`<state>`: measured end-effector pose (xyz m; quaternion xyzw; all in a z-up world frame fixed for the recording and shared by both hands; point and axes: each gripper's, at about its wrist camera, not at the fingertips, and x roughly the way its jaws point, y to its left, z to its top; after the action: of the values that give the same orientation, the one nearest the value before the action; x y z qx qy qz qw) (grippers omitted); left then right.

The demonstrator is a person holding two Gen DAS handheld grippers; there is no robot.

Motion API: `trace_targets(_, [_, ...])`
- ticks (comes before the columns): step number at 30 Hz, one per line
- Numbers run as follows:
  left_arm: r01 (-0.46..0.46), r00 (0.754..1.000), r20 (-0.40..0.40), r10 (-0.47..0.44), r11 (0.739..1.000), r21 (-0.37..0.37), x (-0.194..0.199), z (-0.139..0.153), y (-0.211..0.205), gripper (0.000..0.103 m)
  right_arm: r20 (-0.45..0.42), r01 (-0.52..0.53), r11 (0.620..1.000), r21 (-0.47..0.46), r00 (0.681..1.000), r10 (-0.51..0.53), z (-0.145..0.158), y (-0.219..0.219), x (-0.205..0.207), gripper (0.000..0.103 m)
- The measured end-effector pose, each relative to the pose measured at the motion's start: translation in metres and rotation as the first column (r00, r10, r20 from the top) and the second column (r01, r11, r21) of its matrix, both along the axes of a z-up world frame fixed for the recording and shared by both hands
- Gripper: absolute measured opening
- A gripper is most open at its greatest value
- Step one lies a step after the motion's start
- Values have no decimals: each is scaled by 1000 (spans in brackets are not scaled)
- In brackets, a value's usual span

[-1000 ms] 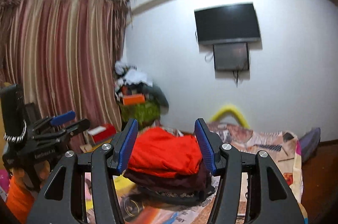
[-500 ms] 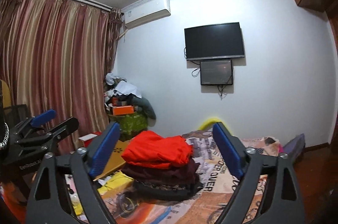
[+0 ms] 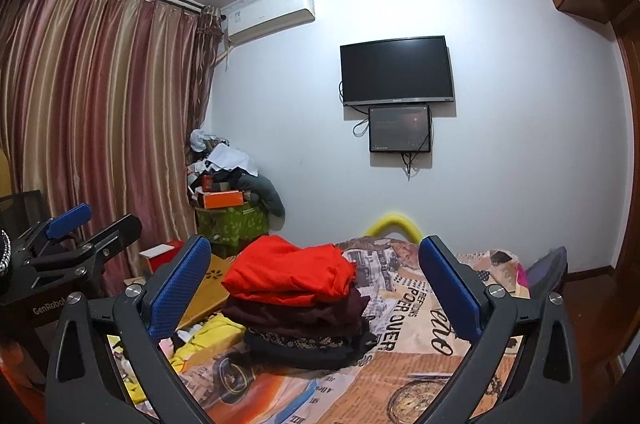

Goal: Fold large clothes

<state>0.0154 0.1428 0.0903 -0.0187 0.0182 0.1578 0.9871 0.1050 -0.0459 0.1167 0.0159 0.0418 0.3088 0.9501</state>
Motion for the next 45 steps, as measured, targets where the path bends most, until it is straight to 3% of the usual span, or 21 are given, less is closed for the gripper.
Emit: trace_targets(45, [34, 999, -34, -35, 999, -38, 14, -15, 7, 103, -37, 2, 1000, -30, 999, -3, -2, -3, -3, 103])
